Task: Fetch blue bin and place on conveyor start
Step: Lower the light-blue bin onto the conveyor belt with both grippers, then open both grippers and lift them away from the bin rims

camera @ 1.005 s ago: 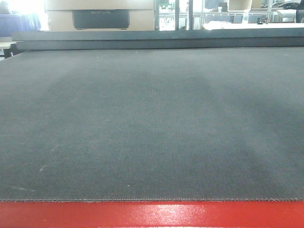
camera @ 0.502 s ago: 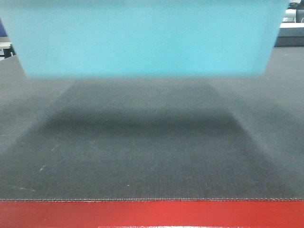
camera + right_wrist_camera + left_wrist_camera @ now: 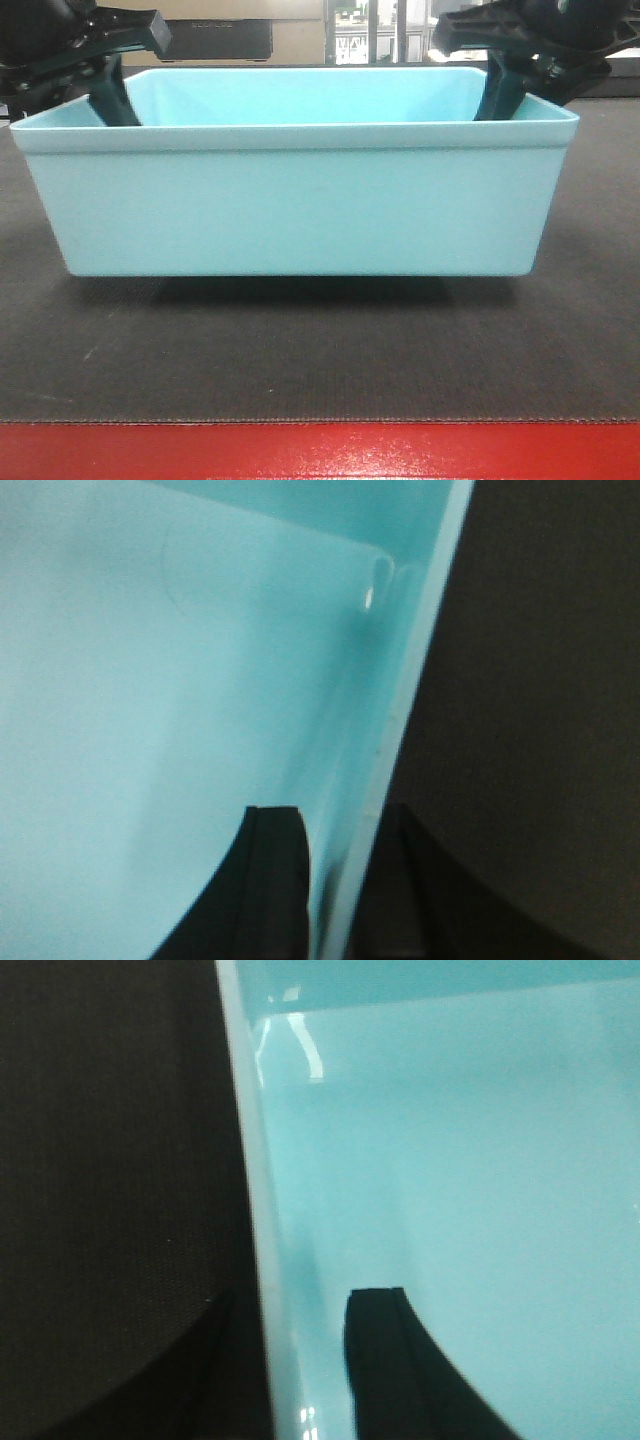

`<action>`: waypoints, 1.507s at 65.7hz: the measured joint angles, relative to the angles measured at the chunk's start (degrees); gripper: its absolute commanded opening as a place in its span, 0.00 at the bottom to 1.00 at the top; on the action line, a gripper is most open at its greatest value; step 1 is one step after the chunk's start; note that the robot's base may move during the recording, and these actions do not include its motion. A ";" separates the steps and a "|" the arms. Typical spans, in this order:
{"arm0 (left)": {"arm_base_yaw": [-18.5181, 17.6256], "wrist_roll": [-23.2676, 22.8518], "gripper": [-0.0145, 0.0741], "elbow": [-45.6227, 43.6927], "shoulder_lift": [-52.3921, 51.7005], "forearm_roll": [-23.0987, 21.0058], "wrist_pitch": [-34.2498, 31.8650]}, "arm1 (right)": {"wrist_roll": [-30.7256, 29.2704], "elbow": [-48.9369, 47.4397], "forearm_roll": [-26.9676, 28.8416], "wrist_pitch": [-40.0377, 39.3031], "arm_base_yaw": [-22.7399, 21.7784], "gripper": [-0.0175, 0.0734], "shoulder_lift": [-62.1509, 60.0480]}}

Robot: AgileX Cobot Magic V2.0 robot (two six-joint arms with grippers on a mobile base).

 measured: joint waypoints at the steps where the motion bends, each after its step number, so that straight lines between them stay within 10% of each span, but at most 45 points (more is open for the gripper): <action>1: -0.12 0.00 0.64 0.00 0.00 -0.12 -0.14 | -0.14 0.00 0.11 -0.04 0.00 0.54 0.00; 7: -0.12 0.00 0.87 -0.20 0.00 -0.26 -0.48 | -0.49 -0.26 0.35 -0.30 0.21 0.80 0.00; 19: -0.22 0.00 0.73 -2.03 -1.09 -0.35 1.15 | -0.60 -2.86 0.44 1.27 0.28 0.79 -0.21; 32: -0.22 0.11 0.55 -3.76 -6.93 1.26 2.91 | -0.60 -4.72 0.71 1.75 -1.93 0.59 -4.46; 52: 6.79 0.44 0.04 -0.22 -17.63 5.20 5.29 | -0.60 -3.80 0.40 5.14 -13.25 0.01 -12.60; 99: 12.78 2.16 0.04 37.47 -45.02 5.44 -7.45 | -0.60 37.43 -2.96 -12.91 -16.51 0.01 -38.11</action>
